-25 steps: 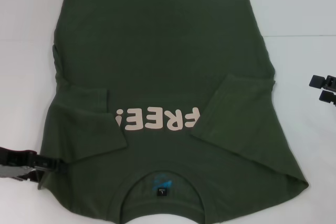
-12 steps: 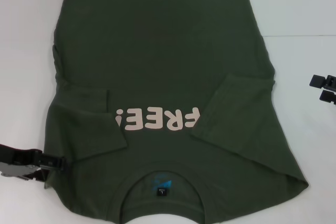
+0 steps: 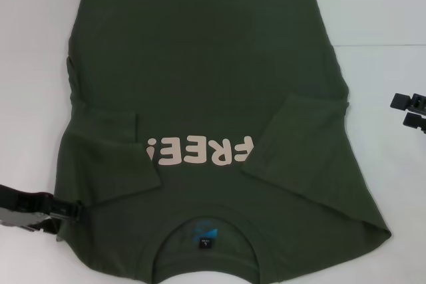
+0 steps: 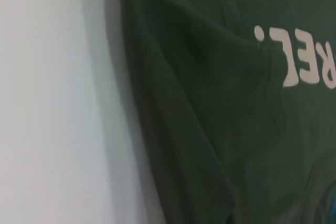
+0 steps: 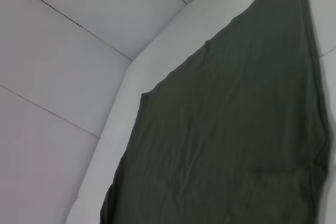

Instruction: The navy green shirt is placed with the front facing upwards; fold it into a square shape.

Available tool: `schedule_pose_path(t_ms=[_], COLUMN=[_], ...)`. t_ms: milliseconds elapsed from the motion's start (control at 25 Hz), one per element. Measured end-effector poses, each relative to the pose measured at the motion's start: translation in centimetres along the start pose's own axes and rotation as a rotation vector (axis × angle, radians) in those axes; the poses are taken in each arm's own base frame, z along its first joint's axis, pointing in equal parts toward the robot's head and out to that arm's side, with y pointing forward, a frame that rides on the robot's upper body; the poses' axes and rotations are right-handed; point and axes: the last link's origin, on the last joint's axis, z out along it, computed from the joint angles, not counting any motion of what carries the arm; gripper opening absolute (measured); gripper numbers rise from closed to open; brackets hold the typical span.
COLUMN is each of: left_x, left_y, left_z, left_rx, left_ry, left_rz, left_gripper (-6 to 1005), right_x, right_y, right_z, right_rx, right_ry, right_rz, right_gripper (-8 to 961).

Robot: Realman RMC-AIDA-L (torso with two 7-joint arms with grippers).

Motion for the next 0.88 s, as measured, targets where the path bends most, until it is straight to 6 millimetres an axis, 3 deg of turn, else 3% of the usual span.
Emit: schedule_pose_path(t_ms=[640,880], left_x=[0.58,0.70], left_y=[1.00,0.94], left_z=[0.87,0.83], left_rx=[0.012,0.021], left_ry=[-0.027,-0.019], left_rz=[0.045,0.050], left_gripper=[844,580], right_x=[-0.12,-0.14], right_y=[0.09,0.11], right_z=[0.11,0.07], right_rx=[-0.003,-0.005], right_ry=[-0.001,-0.003], right_rz=[-0.002,0.000], right_gripper=[927,926])
